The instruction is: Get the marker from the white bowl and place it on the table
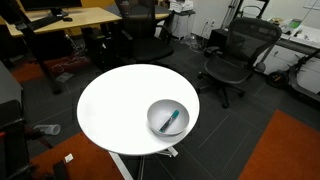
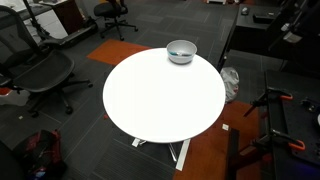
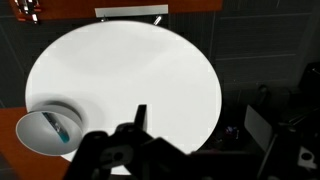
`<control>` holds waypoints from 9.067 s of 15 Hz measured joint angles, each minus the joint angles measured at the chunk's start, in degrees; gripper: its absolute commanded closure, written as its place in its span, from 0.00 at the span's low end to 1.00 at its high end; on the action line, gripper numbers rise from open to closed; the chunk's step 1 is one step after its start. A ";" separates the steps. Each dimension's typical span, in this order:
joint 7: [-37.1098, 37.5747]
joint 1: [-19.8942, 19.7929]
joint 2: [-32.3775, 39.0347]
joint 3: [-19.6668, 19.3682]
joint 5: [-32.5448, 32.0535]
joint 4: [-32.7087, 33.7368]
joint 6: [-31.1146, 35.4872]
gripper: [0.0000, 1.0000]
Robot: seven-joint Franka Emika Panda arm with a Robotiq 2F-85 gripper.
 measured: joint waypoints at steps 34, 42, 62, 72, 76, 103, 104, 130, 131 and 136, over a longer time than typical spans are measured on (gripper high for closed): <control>-53.79 -10.61 45.89 -21.32 6.21 26.12 17.34 0.00; -54.01 -12.49 49.58 -20.37 4.91 28.84 17.35 0.00; -54.03 -18.76 62.43 -13.78 -1.15 39.70 17.35 0.00; -53.84 -20.13 71.98 -12.59 -3.40 46.84 17.34 0.00; -53.78 -20.53 75.41 -12.57 -4.62 50.63 17.14 0.00; -52.42 -20.52 89.04 -11.77 -6.60 64.73 10.69 0.54; -52.33 -20.52 89.34 -11.77 -6.60 65.05 10.61 0.61; -43.10 -21.00 73.42 -13.00 -10.46 58.65 7.11 0.95; -42.45 -20.71 71.87 -12.75 -10.46 57.28 7.13 0.95; -35.87 -17.33 65.33 -12.05 -10.54 51.77 7.11 0.95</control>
